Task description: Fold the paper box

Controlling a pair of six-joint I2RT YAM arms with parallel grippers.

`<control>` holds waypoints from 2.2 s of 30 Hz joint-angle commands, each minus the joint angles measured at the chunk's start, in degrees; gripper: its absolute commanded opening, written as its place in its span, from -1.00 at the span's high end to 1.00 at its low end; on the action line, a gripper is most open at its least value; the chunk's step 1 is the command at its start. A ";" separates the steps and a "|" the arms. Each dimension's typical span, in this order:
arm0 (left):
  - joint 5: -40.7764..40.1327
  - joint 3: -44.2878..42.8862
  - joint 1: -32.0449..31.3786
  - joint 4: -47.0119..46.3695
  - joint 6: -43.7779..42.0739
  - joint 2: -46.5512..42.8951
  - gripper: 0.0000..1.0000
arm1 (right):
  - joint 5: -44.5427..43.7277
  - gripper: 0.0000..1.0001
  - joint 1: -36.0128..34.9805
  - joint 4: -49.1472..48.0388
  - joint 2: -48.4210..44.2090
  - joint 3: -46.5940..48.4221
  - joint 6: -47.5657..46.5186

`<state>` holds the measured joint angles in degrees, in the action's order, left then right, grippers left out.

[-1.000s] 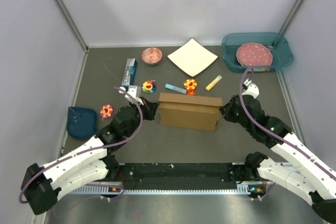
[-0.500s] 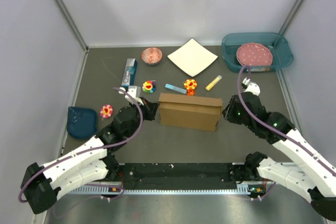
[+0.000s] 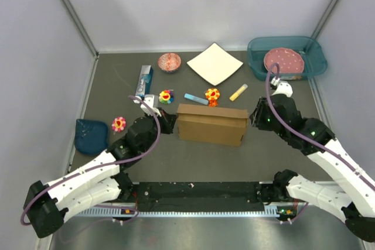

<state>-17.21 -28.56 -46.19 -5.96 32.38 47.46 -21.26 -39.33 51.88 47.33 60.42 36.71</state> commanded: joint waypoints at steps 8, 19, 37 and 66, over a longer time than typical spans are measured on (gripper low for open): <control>0.60 1.49 -0.12 13.78 -2.15 3.51 1.00 | -0.01 0.43 -0.57 -11.53 0.12 -0.65 -0.23; 1.57 1.49 -0.12 13.43 -2.41 3.52 1.00 | 3.23 1.00 -0.57 -13.03 1.01 -11.46 2.84; -6.24 -8.52 -0.12 29.13 -7.16 -2.99 -0.06 | 1.66 1.00 -0.57 -11.71 -0.31 -17.27 5.39; 23.17 -11.62 10.51 -2.30 0.22 1.75 1.00 | 3.85 1.00 -0.57 -12.33 -1.54 -19.38 4.60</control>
<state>-3.66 -42.59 -36.03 -0.93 30.76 48.51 -19.44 -39.33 32.29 45.32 44.60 42.06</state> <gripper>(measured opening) 0.009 0.003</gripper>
